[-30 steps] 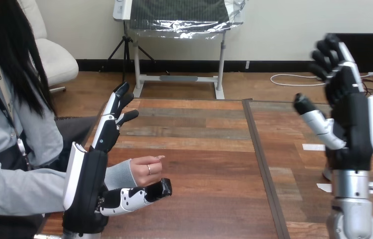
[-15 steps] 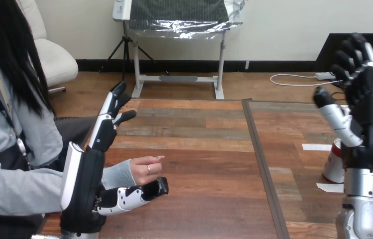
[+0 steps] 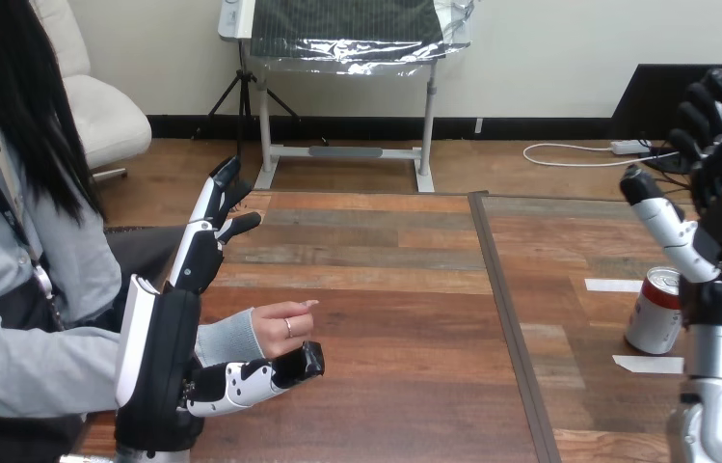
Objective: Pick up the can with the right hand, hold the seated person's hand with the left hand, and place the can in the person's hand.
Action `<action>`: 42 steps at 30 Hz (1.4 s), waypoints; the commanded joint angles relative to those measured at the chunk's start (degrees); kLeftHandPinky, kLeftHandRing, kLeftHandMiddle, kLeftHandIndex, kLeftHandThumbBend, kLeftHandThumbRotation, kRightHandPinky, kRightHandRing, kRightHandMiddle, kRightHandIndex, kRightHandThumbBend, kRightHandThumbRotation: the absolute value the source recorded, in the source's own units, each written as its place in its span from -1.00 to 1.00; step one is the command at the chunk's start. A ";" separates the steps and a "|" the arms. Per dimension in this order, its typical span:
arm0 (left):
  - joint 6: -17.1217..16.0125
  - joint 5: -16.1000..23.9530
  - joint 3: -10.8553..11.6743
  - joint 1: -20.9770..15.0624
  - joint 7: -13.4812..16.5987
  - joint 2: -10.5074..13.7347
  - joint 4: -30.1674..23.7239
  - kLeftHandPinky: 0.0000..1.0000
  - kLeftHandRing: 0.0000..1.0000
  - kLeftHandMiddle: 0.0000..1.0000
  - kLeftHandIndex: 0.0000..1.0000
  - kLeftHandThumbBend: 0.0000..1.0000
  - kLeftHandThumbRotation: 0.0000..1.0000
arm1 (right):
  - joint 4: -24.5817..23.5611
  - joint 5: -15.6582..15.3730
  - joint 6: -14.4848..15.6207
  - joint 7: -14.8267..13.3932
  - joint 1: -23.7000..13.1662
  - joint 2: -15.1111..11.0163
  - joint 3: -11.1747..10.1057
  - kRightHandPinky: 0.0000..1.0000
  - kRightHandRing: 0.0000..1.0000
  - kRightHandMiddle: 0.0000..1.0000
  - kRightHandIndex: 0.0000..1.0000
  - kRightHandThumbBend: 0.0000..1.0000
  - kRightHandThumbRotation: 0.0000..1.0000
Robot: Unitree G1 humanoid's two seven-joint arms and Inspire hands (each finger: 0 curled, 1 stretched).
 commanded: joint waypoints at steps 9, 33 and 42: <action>-0.87 -0.53 0.39 -2.57 0.07 -0.01 -0.85 0.63 0.84 0.93 0.90 1.00 0.32 | 2.66 0.04 1.49 -1.61 -6.30 -3.38 -1.71 0.79 0.82 0.82 0.85 1.00 -0.05; -1.42 -5.99 -1.22 -1.95 -3.91 0.69 -0.51 0.71 0.90 0.97 0.93 1.00 0.29 | 9.47 -0.87 8.93 -2.94 -7.03 -6.77 -1.90 0.95 0.88 0.85 0.88 1.00 -0.02; -1.53 -6.86 -0.74 -1.55 -5.11 0.57 -0.75 0.71 0.89 0.97 0.93 1.00 0.29 | 12.05 -2.56 12.35 -4.09 -6.98 -7.95 -1.21 0.97 0.92 0.84 0.90 1.00 -0.02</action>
